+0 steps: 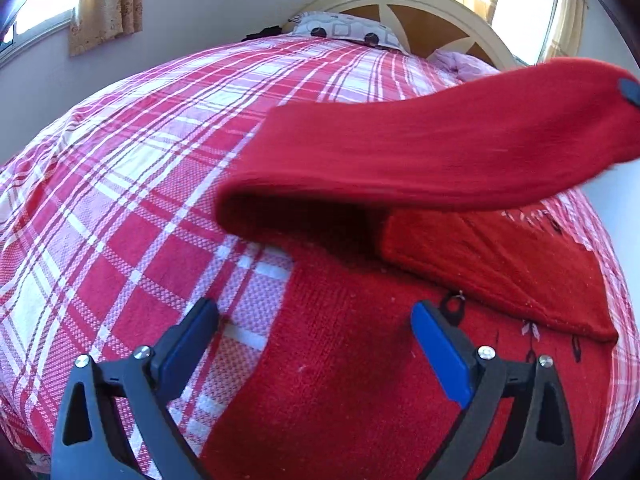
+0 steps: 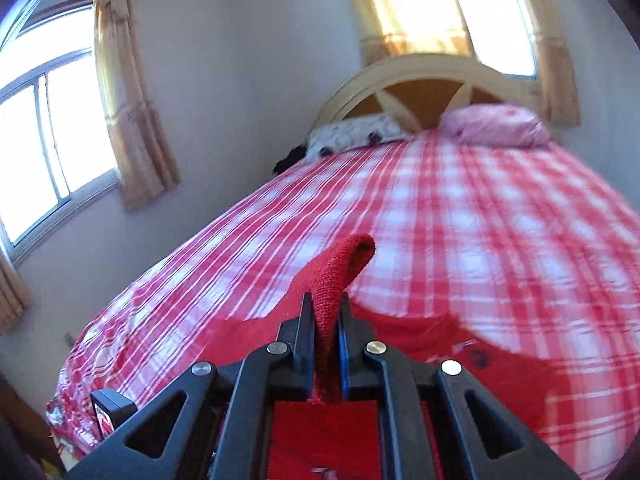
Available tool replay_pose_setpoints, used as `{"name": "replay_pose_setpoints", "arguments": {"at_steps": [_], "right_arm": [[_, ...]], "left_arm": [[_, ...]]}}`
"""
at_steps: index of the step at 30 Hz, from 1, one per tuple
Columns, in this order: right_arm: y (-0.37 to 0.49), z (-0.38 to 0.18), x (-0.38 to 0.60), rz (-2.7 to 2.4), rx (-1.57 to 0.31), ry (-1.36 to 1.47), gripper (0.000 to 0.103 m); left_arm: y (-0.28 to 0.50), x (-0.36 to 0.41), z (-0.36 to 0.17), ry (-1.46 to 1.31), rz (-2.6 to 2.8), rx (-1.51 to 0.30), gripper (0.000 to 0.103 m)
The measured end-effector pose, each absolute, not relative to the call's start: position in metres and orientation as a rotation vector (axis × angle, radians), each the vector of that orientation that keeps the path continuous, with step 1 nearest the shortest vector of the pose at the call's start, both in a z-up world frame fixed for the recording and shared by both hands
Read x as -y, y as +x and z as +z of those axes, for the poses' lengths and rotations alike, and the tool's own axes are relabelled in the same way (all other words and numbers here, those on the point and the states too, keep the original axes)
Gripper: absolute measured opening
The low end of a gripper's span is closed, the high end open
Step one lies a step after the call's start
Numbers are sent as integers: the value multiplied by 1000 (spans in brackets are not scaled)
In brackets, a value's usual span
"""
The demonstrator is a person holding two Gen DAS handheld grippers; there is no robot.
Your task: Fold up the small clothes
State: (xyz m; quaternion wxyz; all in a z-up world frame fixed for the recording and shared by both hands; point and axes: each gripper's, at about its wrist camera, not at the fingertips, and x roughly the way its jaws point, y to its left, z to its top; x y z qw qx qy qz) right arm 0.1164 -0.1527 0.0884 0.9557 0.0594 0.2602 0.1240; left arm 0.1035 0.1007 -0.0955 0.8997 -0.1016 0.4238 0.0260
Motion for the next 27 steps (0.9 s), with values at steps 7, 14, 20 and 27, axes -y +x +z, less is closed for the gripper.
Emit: {"name": "replay_pose_setpoints", "arguments": {"at_steps": [7,14,20,27], "right_arm": [[104,47,221,190,-600,271,8],[117,67,190,266,-570,228,8],[114,140,147,376,-451,176,8],[93,188,129,430,-332,154,8]], "left_arm": [[107,-99,-95,-182,101,-890,100],[113,-87,-86,-160,53,-906,100],[140,-71,-88,-110,152,-922,100],[160,-120,-92,-251,329,-935,100]]}}
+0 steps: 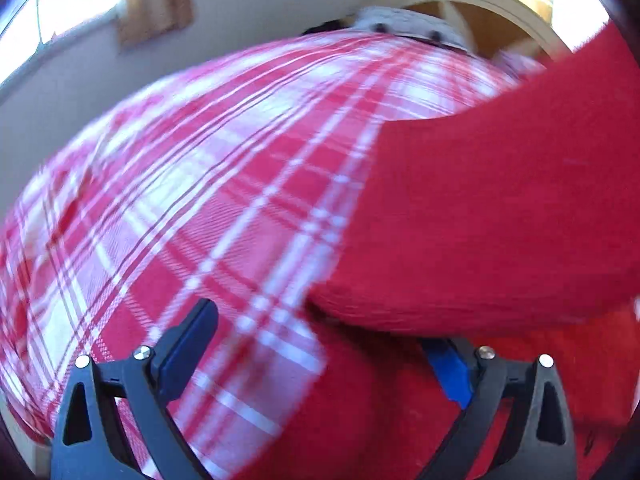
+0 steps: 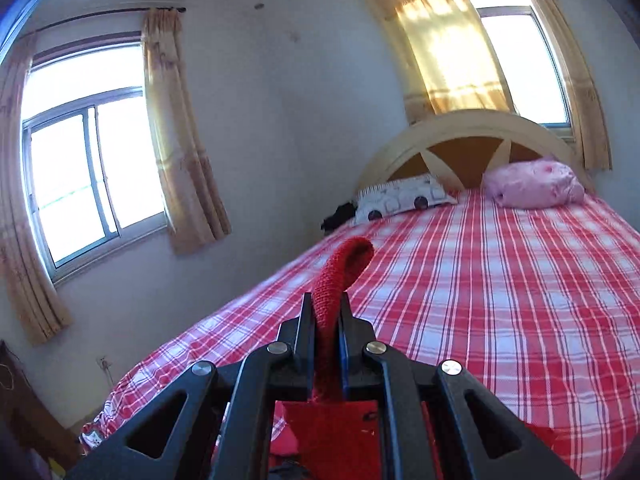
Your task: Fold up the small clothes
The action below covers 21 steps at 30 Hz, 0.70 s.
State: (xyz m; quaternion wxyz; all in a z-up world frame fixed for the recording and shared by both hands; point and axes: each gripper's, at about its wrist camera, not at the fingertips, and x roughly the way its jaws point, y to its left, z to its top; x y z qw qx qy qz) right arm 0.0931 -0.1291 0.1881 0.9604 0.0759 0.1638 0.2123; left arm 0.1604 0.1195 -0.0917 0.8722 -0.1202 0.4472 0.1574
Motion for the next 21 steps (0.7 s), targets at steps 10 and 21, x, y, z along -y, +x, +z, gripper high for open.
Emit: {"name": "replay_pose_setpoints", "arguments": {"at_steps": [10,21], "right_arm": [[98,124,197,286,-441,263,8],[88,-47,298,-18,-761,427,8]], "left_arm": [[147,-140,-96,-317,307,-892,102],[139,-141,-97,-287,323,-899,102]]}}
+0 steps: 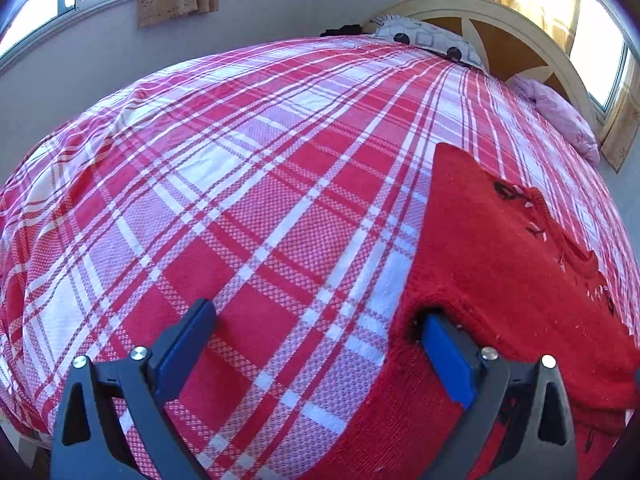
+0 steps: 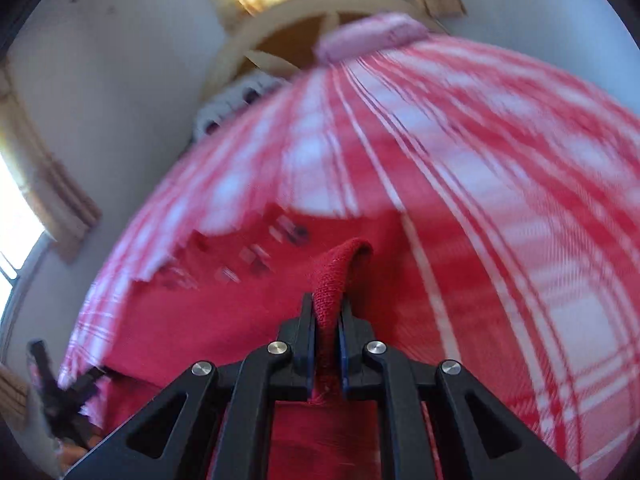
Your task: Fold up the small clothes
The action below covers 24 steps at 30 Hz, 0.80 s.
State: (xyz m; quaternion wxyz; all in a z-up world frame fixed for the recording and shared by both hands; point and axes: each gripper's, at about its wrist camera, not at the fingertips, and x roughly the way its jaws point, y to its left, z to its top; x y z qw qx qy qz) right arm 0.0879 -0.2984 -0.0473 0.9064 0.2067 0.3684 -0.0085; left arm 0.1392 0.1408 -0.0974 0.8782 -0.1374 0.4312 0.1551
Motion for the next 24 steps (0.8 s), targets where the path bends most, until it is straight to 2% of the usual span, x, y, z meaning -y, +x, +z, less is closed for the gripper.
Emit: {"name": "replay_pose_setpoints", "arguments": {"at_steps": [14,16,18,24], "right_arm": [[88,-56,296,3,-780,370,10],[84,-48,297,19,-778,367,12],[72,-33,304,9,-728,371,18],[59,2,297,-51,-620,210,18]], "left_arm": [[138,-138,-98,-243,331,-912,102],[132,-140,-94,-213,331,-905,102],[124,-144,-88,-188,328,-883,102],[117,-151,-49,-173,336,-768,101]]}}
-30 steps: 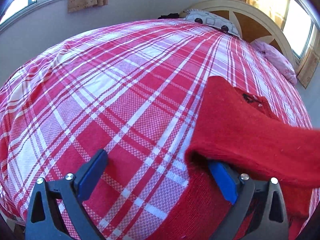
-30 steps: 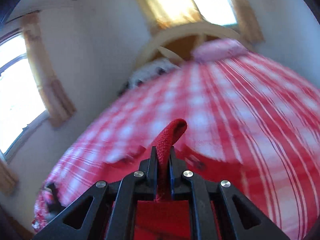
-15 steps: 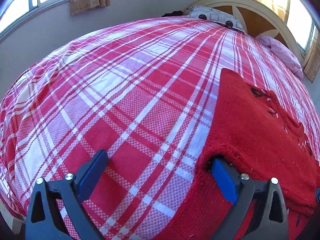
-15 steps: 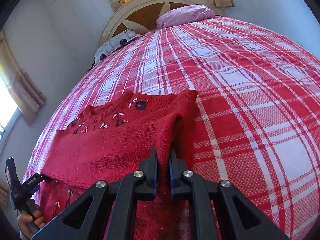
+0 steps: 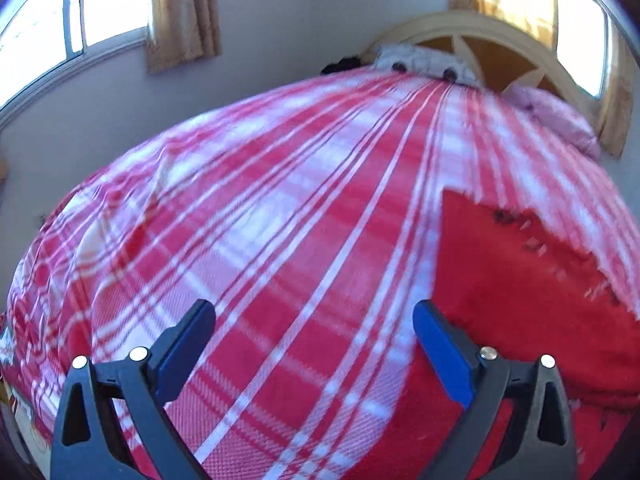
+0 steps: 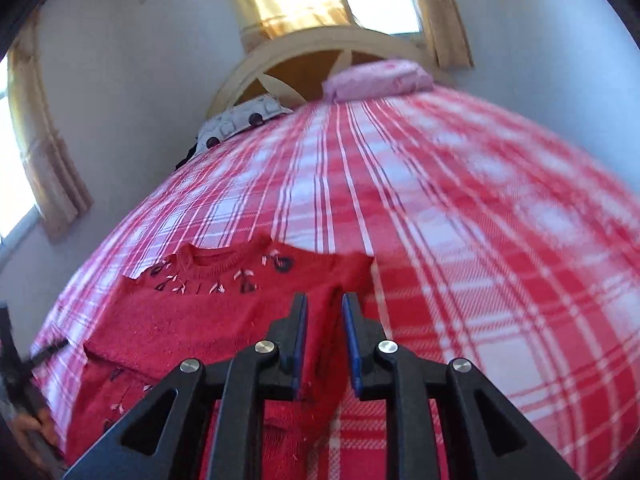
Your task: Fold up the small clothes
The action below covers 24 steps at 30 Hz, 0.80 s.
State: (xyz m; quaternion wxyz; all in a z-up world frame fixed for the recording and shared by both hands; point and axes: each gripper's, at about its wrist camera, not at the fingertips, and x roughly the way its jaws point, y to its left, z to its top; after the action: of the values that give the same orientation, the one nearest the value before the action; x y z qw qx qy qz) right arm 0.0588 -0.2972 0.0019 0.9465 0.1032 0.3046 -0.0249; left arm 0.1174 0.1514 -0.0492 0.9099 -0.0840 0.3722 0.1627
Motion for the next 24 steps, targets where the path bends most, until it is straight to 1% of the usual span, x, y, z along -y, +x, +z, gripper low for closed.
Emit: {"name": "replay_pose_setpoints", "arguments": {"at_steps": [2,5,7,9,12,13,15,19,24], "right_arm": [[64,5,287,-37,-629,159,18],[72,2,273,-38,-642,114,18],[81,-5,265,-32,-669,101,17],[93,-15,262,-50,-707,105,17],[112,-40,267,-35,-811,163,18],[117,-49,267,-24,-841,186,18],[121,-58,266,-25,-841,172,18],[132,-62,271,-5,-836,190,18],[138,-62,270,0,-833,185,18]], "left_arm": [[130,-138,-38,-145,290,-749,101],[154,-116,-37,-98,238,-769,101],[174,-97,-45,-81,203,-801,100],[189,-84,-55,-61,190,-838,94],[210,-79,-75,-27,241,-879,94],[215,-82,-80,-23,265,-895,95],[216,-98,-88,-85,256,-900,102],[218,-126,-97,-247,224,-925,103],[216,-117,-96,-207,235,-909,103]]}}
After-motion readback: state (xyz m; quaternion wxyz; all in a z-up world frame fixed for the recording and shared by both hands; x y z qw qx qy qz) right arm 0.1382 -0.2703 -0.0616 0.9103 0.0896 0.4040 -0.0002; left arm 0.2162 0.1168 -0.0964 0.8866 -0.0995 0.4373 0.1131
